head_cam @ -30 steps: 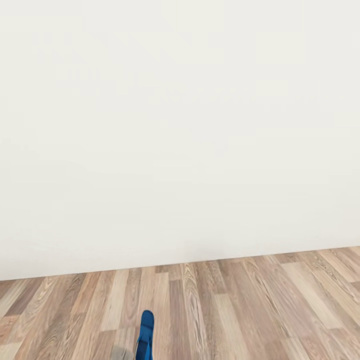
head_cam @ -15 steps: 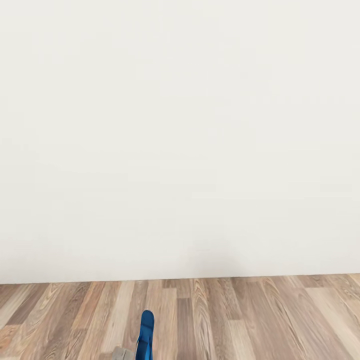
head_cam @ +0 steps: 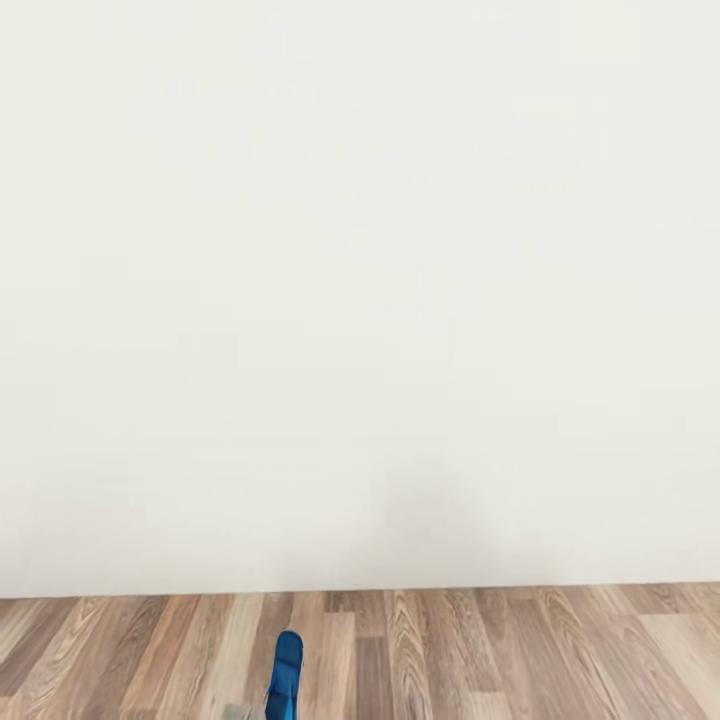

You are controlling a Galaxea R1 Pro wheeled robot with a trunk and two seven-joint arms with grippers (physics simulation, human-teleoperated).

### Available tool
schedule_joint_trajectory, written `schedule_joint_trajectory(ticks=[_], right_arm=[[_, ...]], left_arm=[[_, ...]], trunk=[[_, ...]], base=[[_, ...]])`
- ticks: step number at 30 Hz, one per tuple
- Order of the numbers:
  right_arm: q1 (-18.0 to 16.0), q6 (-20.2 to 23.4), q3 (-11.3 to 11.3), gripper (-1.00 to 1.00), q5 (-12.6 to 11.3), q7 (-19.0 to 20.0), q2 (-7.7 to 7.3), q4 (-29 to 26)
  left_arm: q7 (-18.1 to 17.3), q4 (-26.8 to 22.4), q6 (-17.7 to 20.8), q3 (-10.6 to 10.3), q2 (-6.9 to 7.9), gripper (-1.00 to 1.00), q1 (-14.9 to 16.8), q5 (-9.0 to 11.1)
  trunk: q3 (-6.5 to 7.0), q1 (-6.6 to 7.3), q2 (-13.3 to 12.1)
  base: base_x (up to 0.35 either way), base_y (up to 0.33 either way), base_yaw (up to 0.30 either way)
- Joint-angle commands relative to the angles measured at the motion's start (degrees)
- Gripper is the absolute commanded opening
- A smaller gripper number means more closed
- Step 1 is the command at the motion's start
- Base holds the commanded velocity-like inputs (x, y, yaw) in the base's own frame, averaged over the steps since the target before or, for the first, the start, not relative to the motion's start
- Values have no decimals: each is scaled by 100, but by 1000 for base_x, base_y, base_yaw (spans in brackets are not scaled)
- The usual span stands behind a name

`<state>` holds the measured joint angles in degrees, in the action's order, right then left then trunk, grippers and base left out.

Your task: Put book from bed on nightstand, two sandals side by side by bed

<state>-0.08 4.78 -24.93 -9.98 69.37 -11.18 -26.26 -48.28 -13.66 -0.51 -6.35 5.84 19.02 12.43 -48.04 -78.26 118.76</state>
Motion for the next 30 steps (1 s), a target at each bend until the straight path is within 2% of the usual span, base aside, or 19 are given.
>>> schedule_joint_trajectory(ticks=[1,4,7,10,13,16,18,22,30], right_arm=[[-1,50,-9,100,-22,16,1,-2],[-1,50,-11,100,-21,-3,2,32],[-1,47,-35,100,-21,-37,-1,437],[-1,-63,-50,100,-26,-36,-11,764],[-1,-135,-54,100,-34,-31,-30,847],[-1,-167,-55,100,-31,-29,-34,876],[-1,-173,-56,100,-31,-29,-34,881],[-1,-178,-56,100,-30,-28,-36,885],[-1,-179,-56,100,-30,-28,-32,886]], left_arm=[[183,118,-23,-42,2,-100,0,55],[696,467,-191,-64,0,-100,-5,-38],[979,691,-492,-81,21,-100,-10,-287],[1037,761,-628,-85,27,-100,-12,-566],[1041,783,-699,-83,97,-100,-12,-726],[1027,792,-772,-78,213,-100,-13,-785],[1023,794,-791,-78,240,-100,-13,-790],[1029,788,-803,-77,246,-100,-13,-788],[1039,788,-802,-77,237,-100,-13,-762]], trunk=[[-4,-2,2],[-4,-2,2],[-4,-2,2],[-4,-2,2],[-4,-2,2],[-4,-2,2],[-4,-2,2],[-4,-2,2],[-4,-2,2]], base=[[224,0,0],[197,0,0],[165,0,0],[147,0,0],[133,0,0],[122,0,0],[78,0,2],[23,0,112],[2,0,264]])
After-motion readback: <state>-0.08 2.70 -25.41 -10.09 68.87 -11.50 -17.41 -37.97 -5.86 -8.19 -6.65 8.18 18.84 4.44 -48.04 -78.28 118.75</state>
